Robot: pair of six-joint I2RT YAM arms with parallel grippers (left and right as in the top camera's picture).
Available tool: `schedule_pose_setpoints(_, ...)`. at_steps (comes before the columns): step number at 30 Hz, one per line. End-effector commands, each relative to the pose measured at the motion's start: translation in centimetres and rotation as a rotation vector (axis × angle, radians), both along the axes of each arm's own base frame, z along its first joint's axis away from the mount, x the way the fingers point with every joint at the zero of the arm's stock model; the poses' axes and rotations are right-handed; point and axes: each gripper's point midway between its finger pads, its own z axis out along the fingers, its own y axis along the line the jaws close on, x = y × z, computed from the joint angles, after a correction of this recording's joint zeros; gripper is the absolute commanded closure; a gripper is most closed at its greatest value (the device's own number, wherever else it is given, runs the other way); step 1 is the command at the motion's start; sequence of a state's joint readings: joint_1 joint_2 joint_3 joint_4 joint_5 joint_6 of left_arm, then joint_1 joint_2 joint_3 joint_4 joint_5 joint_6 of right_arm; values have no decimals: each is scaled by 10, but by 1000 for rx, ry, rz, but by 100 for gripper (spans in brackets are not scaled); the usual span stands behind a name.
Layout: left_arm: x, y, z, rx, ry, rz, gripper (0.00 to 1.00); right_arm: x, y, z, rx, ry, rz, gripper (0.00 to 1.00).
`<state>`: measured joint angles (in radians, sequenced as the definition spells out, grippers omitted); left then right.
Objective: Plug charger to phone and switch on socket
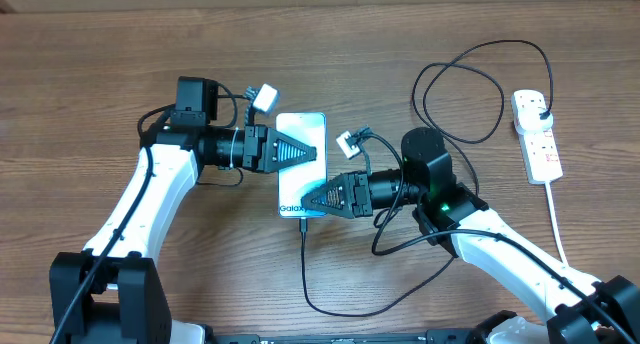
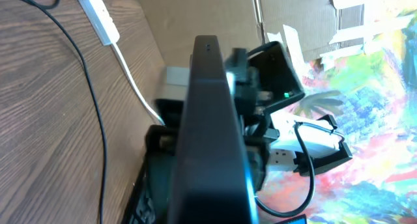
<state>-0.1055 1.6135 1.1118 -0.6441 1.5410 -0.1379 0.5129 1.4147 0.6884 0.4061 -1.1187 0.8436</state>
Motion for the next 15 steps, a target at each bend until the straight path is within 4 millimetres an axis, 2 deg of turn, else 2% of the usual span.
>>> schedule_pose_setpoints(1, -5, -3, 21, -38, -22, -29, 96, -4, 2, 20, 41, 9, 34, 66)
schedule_pose_setpoints(8, -5, -3, 21, -39, -30, -30, 96, -4, 2, 21, 40, 28, 31, 78)
schedule_pose_setpoints(13, -4, -4, 22, -41, -48, -30, 96, 2, 2, 20, 36, 14, -2, 94)
schedule_pose_setpoints(15, -4, -4, 22, -40, -56, -30, 96, 4, 3, 19, 34, 12, -14, 96)
